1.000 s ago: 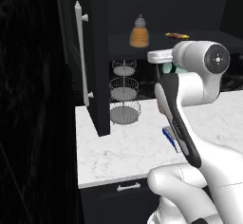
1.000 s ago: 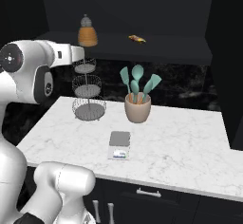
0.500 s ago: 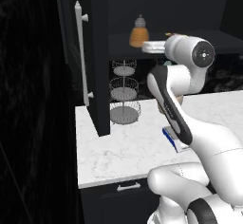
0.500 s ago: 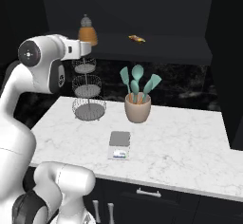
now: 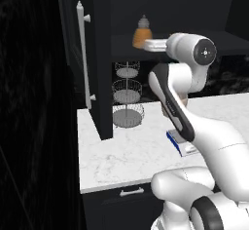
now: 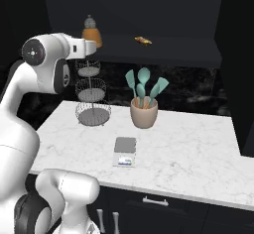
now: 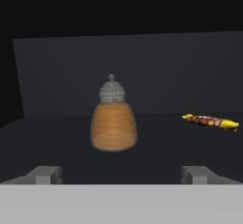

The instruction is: Pick the honey bottle and place it on the digital scale for weighing, and close the cabinet.

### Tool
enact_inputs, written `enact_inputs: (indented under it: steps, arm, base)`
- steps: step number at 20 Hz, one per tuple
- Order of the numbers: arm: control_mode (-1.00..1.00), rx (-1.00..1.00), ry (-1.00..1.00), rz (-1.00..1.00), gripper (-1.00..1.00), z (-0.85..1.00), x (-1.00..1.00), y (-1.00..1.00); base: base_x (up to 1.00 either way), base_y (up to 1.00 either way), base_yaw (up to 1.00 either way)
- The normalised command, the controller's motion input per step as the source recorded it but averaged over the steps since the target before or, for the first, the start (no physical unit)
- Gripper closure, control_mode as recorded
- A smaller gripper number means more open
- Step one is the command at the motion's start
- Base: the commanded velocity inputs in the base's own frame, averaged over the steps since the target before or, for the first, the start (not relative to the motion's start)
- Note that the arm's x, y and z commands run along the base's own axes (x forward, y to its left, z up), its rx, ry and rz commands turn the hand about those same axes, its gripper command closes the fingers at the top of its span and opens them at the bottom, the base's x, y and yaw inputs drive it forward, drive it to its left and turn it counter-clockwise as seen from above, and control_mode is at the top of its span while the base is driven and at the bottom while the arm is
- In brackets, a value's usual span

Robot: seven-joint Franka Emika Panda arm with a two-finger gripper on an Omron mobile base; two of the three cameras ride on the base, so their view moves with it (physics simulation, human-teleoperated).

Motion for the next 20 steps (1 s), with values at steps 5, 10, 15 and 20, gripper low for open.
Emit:
enact_inputs:
  steps: [5,10,15,20]
  arm:
    - [-1.00,0.00,0.00,0.04,-1.00,0.14,0.37,0.02]
    - [-1.00,0.00,0.00,0.02,-1.00,0.09,0.36,0.08]
    - [-1.00,0.00,0.00,0.00,-1.00,0.01,0.33,0.00]
    - [-1.00,-0.04,0.00,0.00,-1.00,0.00,0.36,0.00]
  base:
    - [0.00,0.00,0.00]
    - [0.00,0.00,0.00]
    - [0.00,0.00,0.00]
    - [0.00,0.00,0.00]
